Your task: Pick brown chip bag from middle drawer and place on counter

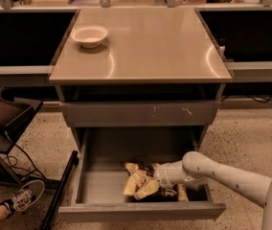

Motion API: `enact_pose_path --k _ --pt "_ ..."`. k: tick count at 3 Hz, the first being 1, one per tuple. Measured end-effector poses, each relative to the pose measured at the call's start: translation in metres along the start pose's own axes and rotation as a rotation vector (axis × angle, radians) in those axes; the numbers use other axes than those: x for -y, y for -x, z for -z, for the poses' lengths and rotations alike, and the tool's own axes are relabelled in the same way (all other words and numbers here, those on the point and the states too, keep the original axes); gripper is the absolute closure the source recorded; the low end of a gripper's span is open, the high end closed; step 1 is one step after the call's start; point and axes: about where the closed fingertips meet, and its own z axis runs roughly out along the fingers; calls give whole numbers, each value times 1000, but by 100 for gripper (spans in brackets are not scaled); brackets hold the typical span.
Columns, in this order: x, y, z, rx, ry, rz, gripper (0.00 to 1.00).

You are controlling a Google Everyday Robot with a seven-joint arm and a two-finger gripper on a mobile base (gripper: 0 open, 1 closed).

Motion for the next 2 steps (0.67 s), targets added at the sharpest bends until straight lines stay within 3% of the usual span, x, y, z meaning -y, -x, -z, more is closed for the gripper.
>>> enact_pose_path --k 2 --pt "0 0 0 0 0 0 42"
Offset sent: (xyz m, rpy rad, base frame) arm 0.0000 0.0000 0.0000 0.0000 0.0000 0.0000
